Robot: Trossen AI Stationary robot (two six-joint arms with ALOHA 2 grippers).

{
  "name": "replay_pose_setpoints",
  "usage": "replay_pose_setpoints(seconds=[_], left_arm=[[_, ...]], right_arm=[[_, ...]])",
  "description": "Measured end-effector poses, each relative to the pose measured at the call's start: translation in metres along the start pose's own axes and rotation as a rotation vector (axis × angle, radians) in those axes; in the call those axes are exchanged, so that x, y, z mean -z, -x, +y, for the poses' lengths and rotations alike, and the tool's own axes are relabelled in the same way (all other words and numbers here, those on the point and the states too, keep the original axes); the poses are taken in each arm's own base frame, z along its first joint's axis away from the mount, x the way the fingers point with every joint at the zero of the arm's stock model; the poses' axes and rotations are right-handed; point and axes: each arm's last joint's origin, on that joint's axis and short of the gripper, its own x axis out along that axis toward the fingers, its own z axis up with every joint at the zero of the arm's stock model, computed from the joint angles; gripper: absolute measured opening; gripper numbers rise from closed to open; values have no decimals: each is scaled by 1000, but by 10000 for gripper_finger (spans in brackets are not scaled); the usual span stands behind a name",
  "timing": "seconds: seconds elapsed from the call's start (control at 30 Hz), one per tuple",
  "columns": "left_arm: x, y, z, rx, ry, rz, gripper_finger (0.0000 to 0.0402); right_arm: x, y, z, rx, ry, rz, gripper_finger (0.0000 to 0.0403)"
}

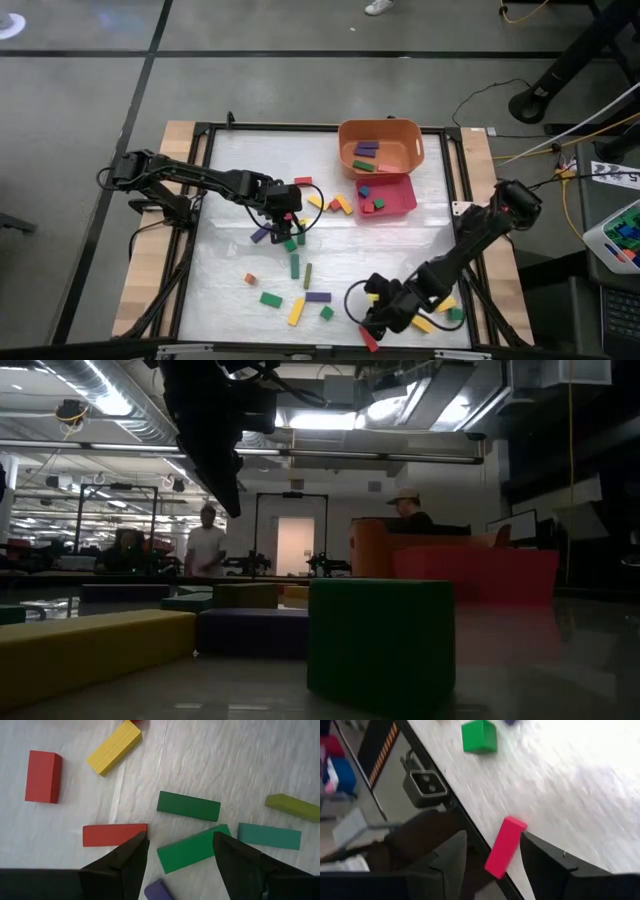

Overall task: Sort blocks by size
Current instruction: Put the red rectangle block into the orange bin

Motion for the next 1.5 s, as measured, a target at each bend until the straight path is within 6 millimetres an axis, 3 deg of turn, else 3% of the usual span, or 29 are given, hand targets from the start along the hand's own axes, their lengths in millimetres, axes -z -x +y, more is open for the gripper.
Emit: replay_pose_setpoints(seconds=[0.23, 0.47, 0.67, 1.07, 1.23, 1.5], left_arm=[[1, 0, -4, 5, -11, 0, 210], [3, 1, -12, 18, -41, -4, 210], [3, 1, -16, 25, -53, -7, 210], [3, 1, -16, 24, -52, -6, 210], [3, 1, -15, 24, -52, -6, 210], [3, 1, -15, 24, -52, -6, 210]], right_arm=[[18, 0, 1, -5, -77, -67, 186], [35, -24, 1, -36, -115, -21, 186], [40, -45, -6, 1, -142, 32, 186], [39, -51, -12, 51, -130, -37, 186], [41, -64, -19, 102, -117, -36, 186], [44, -81, -6, 156, -37, -33, 186]])
